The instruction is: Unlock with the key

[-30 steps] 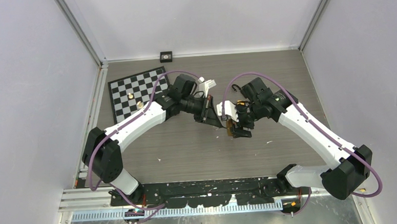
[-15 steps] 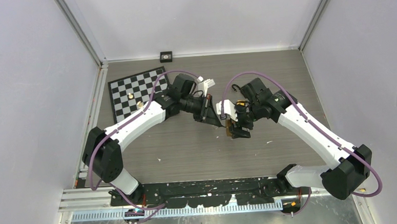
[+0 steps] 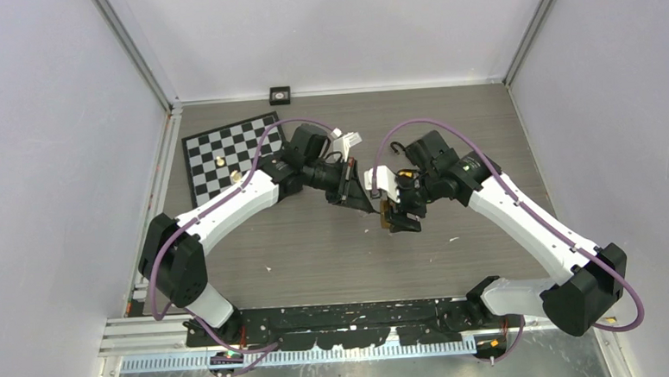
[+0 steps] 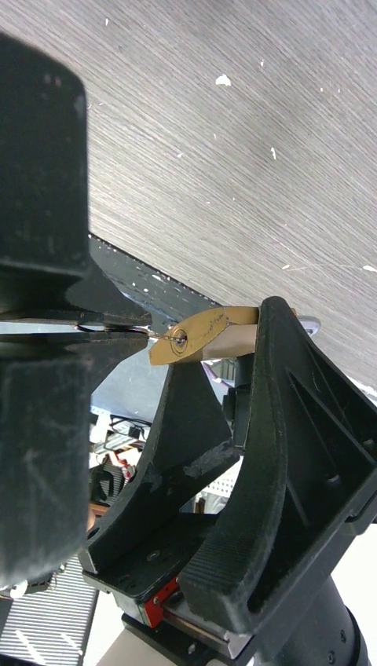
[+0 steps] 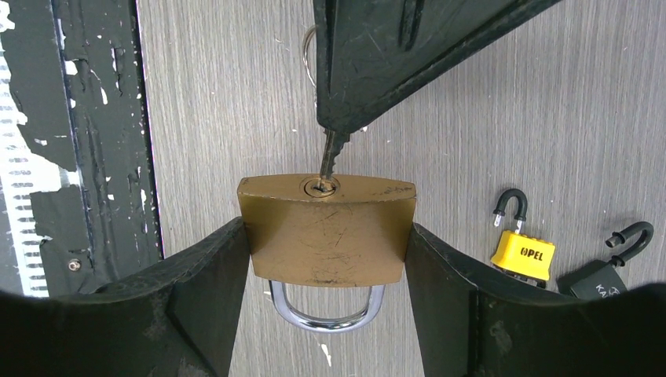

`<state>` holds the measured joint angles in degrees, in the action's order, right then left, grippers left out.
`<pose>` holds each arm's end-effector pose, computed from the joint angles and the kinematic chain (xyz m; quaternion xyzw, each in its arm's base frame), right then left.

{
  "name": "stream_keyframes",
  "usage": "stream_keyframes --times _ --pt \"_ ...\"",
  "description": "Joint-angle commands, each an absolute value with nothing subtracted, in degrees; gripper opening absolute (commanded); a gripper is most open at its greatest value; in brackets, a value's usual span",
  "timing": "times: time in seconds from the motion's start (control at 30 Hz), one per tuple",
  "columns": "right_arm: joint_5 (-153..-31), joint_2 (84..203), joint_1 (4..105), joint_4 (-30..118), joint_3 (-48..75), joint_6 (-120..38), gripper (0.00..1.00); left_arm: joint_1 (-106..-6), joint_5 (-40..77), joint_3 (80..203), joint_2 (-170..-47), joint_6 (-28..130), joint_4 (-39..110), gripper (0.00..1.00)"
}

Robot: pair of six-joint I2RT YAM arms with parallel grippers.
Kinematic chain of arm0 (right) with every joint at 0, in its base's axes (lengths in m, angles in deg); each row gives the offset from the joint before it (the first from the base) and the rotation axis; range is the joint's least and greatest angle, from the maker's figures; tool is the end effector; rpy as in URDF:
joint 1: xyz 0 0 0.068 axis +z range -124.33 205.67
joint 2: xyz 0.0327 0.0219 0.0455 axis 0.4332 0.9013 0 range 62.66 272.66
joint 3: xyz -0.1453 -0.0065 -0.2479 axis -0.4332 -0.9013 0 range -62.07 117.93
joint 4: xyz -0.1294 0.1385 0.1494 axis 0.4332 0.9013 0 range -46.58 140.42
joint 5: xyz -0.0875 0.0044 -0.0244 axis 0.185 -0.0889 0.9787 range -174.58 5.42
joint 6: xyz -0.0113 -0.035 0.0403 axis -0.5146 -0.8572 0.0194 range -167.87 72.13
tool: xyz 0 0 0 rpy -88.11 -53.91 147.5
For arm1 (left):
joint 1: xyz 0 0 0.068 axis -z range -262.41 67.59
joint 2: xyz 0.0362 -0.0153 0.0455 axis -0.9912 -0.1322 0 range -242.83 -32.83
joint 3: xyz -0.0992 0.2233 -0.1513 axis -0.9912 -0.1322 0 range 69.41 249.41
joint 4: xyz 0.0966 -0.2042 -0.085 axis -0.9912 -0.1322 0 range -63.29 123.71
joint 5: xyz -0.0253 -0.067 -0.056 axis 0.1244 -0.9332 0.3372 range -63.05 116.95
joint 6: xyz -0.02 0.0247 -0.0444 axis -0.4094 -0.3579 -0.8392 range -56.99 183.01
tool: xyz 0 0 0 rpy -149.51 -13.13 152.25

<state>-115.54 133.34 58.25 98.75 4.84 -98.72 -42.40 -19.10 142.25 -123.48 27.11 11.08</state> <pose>0.1658 0.1281 0.3316 -0.6712 0.6461 0.2132 0.2944 0.2356 -0.2323 0.3168 0.1937 0.8292 -0.5172 0.0857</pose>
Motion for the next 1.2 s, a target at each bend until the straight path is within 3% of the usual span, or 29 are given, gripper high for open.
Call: stream_keyframes --times 0.0,0.8,1.17 --pt "-117.4 132.6 58.6 92.8 8.3 -96.9 0.0 -42.3 -20.4 142.4 -123.3 24.5 15.4 0.0" --pt "-111.0 135.2 58.9 84.6 8.9 -84.4 0.0 -41.5 -15.3 139.0 -121.7 21.4 18.2 0.0" --pt "-116.9 132.3 58.9 91.1 5.9 -97.9 0.01 -42.4 -17.0 139.2 -122.6 20.4 19.4 0.0"
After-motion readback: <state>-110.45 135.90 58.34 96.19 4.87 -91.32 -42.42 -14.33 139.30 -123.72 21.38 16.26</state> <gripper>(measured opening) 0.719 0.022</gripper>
